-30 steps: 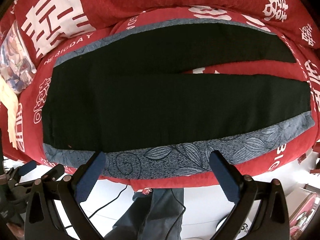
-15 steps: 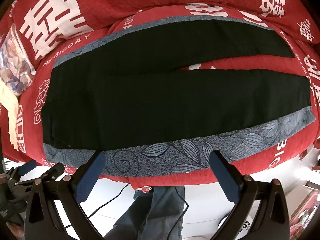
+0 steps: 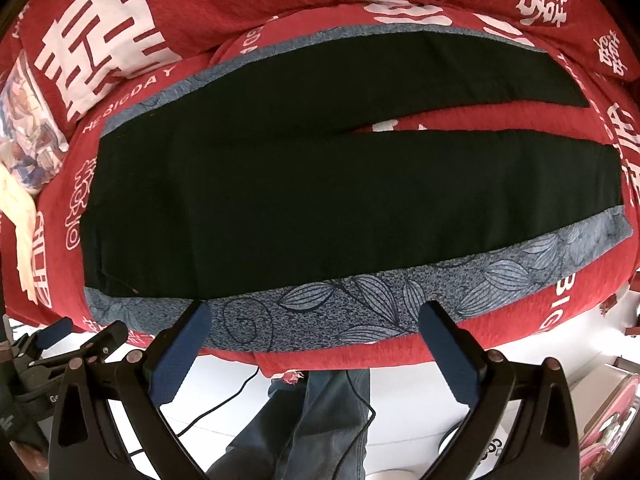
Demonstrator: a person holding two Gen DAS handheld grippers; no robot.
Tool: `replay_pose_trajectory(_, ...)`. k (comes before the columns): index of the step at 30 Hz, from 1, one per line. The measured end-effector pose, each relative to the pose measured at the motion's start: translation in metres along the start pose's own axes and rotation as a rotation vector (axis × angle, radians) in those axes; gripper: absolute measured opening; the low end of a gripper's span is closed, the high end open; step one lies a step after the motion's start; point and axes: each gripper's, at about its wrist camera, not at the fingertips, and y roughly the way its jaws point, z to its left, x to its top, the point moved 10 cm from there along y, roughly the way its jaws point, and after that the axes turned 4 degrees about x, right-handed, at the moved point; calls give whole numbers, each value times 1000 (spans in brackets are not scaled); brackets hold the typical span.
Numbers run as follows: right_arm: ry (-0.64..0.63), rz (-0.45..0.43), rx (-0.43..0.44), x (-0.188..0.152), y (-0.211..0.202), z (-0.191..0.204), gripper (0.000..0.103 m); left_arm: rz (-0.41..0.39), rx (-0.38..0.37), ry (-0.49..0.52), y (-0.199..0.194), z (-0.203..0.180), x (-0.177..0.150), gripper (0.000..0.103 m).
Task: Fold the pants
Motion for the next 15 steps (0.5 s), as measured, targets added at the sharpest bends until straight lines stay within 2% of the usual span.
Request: replay_pose_trajectory(15, 9, 16, 4, 0, 7, 3, 103, 18, -2, -7, 8, 3, 0, 103)
